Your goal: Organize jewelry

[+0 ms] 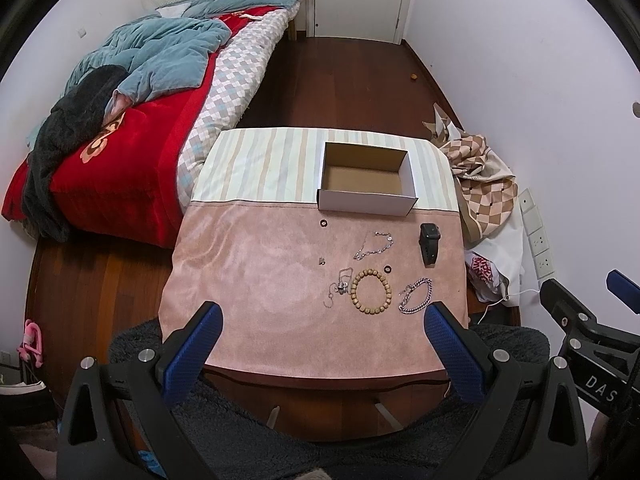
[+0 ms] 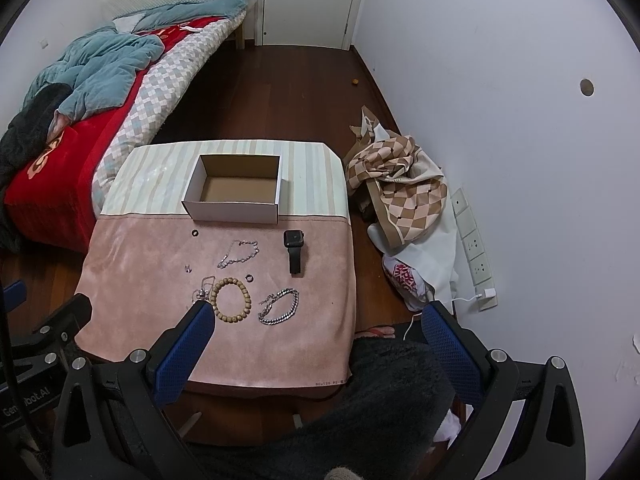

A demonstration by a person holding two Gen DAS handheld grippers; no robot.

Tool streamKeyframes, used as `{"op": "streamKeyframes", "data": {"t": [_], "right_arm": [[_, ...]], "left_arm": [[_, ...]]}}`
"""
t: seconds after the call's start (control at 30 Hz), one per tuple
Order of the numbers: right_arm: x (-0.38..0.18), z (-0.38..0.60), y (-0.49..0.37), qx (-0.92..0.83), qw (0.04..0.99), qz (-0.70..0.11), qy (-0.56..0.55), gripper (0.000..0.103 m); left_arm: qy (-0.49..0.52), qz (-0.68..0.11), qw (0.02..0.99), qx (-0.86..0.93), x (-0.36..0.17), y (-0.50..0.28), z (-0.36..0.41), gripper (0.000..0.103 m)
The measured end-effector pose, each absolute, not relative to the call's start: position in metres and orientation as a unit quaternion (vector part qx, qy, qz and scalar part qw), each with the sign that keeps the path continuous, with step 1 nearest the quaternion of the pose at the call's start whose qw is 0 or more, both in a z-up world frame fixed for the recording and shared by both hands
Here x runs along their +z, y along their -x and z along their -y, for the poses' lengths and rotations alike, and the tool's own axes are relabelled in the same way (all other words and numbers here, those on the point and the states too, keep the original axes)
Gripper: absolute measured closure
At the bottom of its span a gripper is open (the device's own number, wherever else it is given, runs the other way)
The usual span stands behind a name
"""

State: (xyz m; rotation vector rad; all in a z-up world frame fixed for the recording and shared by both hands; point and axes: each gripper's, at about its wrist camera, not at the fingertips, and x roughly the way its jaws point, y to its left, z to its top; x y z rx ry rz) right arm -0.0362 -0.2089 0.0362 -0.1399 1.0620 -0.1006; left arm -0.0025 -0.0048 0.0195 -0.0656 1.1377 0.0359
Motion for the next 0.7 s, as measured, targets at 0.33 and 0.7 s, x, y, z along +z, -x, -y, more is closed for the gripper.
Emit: {"op": "streamKeyframes", "data": {"t": [0.33,0.7], "right_arm": [[0.0396,0.2093,0.0362,-0.049,0.860,-0.504,0.068,0.000],[0.0406,0.2087,0.0369,-0.049,0.861,-0.502,0.066,0.000]], "left_arm": [[0.034,-0.537,0.842,0.017,0.0206,0.0025,0.0046,0.000],[0.035,-0.537,0.843,0.016,0.0202,0.0027,0.0039,0.000]]}}
